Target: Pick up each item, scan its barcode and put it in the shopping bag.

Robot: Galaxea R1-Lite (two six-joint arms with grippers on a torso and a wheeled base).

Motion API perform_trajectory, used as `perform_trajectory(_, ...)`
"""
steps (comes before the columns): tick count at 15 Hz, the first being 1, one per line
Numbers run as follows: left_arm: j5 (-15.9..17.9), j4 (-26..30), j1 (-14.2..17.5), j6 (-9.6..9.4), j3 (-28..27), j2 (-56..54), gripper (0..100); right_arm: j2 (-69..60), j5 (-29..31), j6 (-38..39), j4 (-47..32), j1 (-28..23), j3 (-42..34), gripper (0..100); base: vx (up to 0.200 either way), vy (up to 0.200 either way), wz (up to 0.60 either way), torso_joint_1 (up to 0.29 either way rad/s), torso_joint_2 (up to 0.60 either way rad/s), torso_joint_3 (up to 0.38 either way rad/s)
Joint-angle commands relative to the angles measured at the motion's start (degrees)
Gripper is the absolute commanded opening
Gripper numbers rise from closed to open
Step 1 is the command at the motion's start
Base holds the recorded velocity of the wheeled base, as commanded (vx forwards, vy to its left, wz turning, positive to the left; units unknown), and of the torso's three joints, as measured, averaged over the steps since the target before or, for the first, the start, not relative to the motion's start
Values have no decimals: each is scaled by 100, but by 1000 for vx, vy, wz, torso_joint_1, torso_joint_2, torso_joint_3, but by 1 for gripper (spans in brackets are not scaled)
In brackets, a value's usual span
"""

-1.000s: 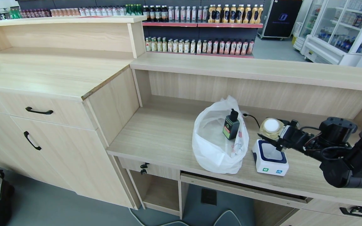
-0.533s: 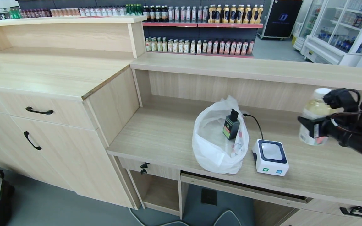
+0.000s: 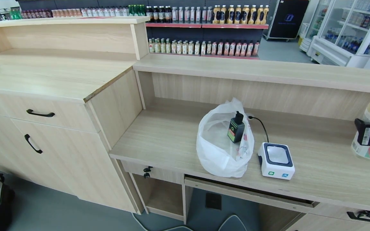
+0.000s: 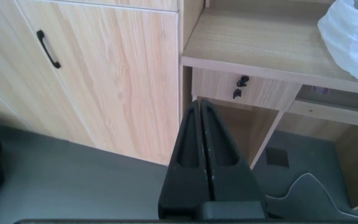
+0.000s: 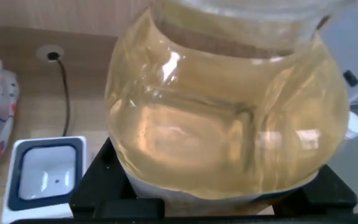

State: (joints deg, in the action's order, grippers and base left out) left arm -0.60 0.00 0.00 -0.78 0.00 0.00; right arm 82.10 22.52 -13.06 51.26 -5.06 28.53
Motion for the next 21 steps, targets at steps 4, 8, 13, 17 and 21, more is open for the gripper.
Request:
perform_trajectory(4, -2, 0, 9, 8, 0, 0, 0, 139, 69, -180, 481, 374, 65, 0, 0, 0, 600, 4, 4, 2)
perform_trajectory(8, -2, 0, 0, -1, 0, 0, 0, 368, 60, -443, 490, 585, 487, 0, 0, 0, 600, 1, 5, 4)
perform_trajectory(13, -2, 0, 0, -1, 0, 0, 0, 1106, -2454, -4, 508, 260, 250, 0, 0, 0, 120, 1, 0, 0)
perform_trajectory(17, -2, 0, 0, 8, 0, 0, 0, 2011, -3095, 128, 578, 216, 285, 0, 0, 0, 0, 0, 0, 0)
perform_trajectory(21, -2, 0, 0, -1, 0, 0, 0, 2635, -3526, 145, 894, 242, 311, 0, 0, 0, 0, 0, 0, 0)
